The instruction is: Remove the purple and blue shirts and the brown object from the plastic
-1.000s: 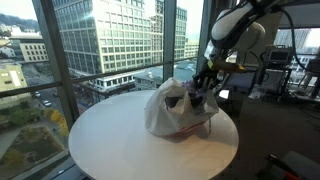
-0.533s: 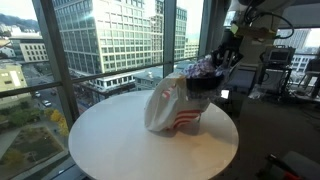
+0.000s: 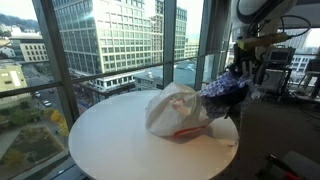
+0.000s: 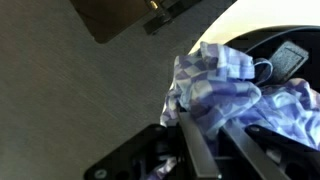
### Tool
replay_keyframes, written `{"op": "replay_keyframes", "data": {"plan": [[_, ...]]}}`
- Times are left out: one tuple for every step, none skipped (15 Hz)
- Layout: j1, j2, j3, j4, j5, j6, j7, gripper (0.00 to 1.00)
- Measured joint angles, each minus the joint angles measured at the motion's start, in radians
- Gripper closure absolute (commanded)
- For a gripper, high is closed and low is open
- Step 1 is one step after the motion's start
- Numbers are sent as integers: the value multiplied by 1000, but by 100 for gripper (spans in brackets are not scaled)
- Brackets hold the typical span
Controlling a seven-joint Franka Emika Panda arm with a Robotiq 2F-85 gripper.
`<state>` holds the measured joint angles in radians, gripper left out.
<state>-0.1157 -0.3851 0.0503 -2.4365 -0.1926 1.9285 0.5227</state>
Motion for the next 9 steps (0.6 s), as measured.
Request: {"op": "replay_keyframes", "data": {"plan": [[-18, 6, 0, 7, -42, 0, 37, 87], [-37, 8, -1, 16, -78, 0, 71, 87], [-57, 8, -4, 28, -106, 0, 104, 87], [-75, 8, -9, 40, -129, 0, 135, 87], [-90, 6, -13, 53, -143, 0, 166, 87], [-103, 3, -18, 69, -153, 0, 196, 87], [-113, -1, -21, 82, -164, 0, 223, 87], [-120, -5, -23, 94, -183, 3, 248, 87], [-123, -8, -23, 104, -203, 8, 272, 87]]}}
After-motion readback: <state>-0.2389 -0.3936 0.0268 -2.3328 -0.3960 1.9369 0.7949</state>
